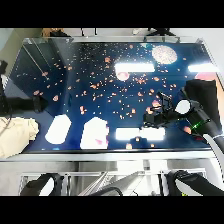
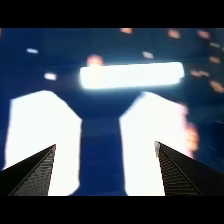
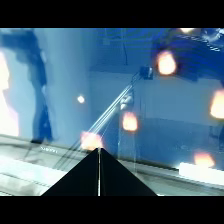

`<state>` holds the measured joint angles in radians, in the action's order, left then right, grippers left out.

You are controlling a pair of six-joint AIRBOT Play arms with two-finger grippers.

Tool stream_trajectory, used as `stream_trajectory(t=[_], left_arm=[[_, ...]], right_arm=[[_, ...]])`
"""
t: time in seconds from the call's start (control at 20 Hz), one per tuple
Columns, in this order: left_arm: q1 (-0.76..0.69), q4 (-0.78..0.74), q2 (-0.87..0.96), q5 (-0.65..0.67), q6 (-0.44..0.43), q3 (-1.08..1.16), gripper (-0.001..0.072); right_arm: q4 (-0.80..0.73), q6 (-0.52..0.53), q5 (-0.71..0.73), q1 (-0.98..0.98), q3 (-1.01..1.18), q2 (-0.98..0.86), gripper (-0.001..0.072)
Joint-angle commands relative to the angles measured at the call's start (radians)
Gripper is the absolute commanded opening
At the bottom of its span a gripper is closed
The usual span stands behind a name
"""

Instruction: Fold the shirts.

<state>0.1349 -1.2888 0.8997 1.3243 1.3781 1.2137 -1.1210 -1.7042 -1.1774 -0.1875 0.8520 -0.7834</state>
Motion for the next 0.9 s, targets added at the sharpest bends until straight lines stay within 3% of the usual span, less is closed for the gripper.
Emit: stream_trajectory(t=[0.0, 0.1, 0.15, 0.3, 0.5, 0.85], left_arm=[[0.001, -0.380, 0.210, -0.005, 0.056, 0.193, 0.0702], [0.026, -0.614, 0.297, 0.010, 0.129, 0.229, 0.0701], [0.062, -0.644, 0.332, 0.017, 0.147, 0.228, 0.0701], [0.257, -0.550, 0.444, 0.064, 0.150, 0.183, 0.0702], [0.447, -0.514, 0.540, 0.027, 0.145, 0.049, 0.0702], [0.496, -0.482, 0.675, -0.097, 0.103, -0.071, 0.0700]], right_arm=[[0.000, 0.000, 0.000, -0.001, -0.001, -0.001, 0.0026], [0.000, 0.000, 0.000, -0.001, -0.001, -0.001, 0.0026], [0.000, 0.000, 0.000, -0.001, -0.001, -0.001, 0.0026], [0.000, 0.000, 0.000, -0.001, -0.001, -0.002, 0.0026], [-0.001, 0.000, 0.023, 0.000, -0.001, -0.008, 0.0025], [0.000, 0.000, 0.026, 0.000, -0.001, -0.012, 0.0026]])
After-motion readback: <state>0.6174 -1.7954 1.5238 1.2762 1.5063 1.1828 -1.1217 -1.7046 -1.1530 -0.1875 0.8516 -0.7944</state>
